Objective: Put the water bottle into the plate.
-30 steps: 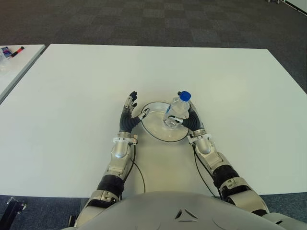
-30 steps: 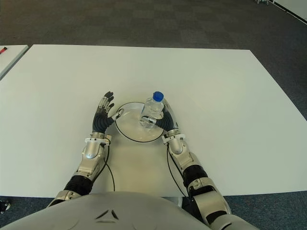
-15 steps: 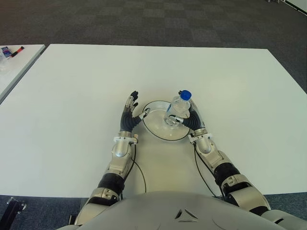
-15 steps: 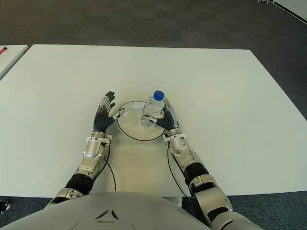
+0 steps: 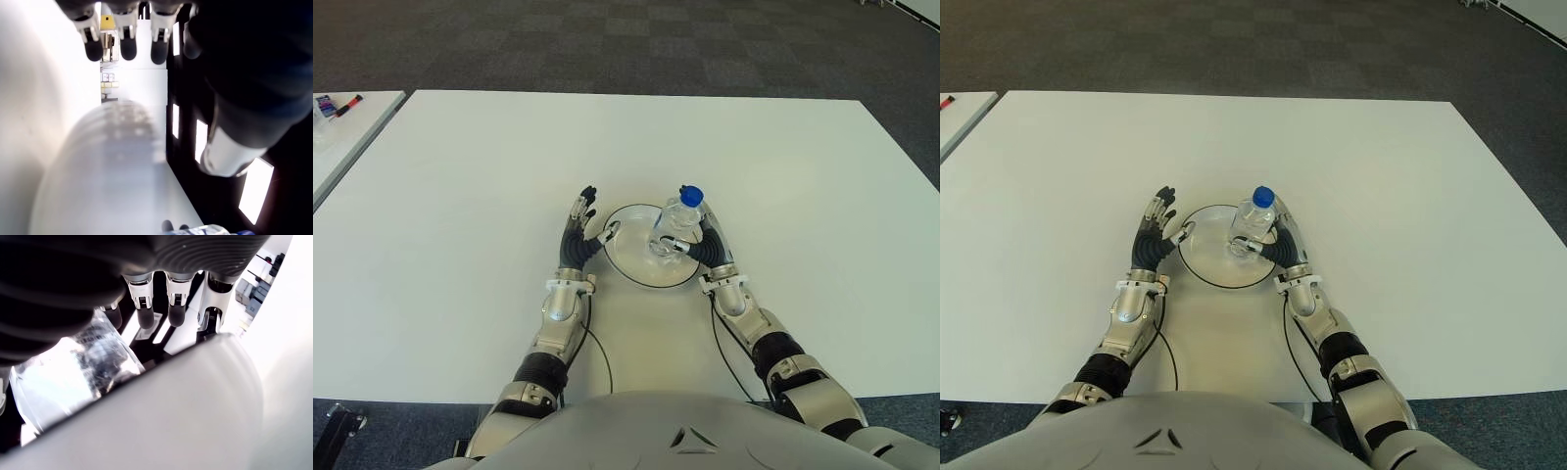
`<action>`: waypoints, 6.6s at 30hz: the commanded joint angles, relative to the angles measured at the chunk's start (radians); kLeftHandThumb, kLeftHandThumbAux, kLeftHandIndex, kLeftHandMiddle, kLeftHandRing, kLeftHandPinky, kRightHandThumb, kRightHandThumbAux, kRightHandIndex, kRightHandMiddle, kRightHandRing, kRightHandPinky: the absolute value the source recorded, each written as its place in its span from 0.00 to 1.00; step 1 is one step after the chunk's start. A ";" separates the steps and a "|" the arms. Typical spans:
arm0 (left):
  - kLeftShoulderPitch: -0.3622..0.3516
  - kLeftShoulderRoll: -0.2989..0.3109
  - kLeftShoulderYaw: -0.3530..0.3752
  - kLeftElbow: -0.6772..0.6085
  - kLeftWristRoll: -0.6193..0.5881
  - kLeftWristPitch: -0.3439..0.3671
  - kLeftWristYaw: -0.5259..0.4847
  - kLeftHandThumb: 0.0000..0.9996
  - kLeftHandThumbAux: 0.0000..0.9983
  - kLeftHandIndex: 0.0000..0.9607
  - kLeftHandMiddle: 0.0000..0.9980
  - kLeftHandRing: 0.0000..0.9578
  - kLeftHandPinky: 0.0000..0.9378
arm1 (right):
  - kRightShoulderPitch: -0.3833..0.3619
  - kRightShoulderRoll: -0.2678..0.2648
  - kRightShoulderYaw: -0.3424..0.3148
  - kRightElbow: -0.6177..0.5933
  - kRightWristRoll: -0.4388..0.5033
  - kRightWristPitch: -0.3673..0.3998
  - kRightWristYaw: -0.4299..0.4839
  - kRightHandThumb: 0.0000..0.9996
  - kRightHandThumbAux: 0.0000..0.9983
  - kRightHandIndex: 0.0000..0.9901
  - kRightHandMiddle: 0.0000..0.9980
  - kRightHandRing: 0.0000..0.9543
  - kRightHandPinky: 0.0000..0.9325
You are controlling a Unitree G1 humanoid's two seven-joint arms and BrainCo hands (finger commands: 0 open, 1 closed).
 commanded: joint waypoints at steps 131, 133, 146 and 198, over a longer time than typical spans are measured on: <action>-0.036 -0.026 0.043 0.068 -0.013 -0.051 0.006 0.23 0.81 0.05 0.09 0.08 0.11 | 0.050 0.152 -0.297 -0.169 0.404 0.145 0.266 0.06 0.70 0.00 0.01 0.01 0.04; -0.035 -0.025 0.044 0.066 -0.013 -0.050 0.005 0.23 0.81 0.05 0.09 0.08 0.11 | 0.048 0.156 -0.301 -0.164 0.404 0.153 0.269 0.05 0.69 0.00 0.01 0.01 0.04; -0.021 -0.024 0.051 0.046 -0.024 -0.046 0.000 0.28 0.83 0.06 0.10 0.08 0.11 | 0.033 0.200 -0.347 -0.127 0.554 0.244 0.412 0.08 0.61 0.00 0.02 0.01 0.01; 0.003 -0.019 0.061 -0.001 -0.032 -0.062 -0.010 0.32 0.83 0.08 0.14 0.11 0.12 | -0.012 0.272 -0.429 0.043 0.618 0.129 0.471 0.16 0.87 0.36 0.43 0.47 0.48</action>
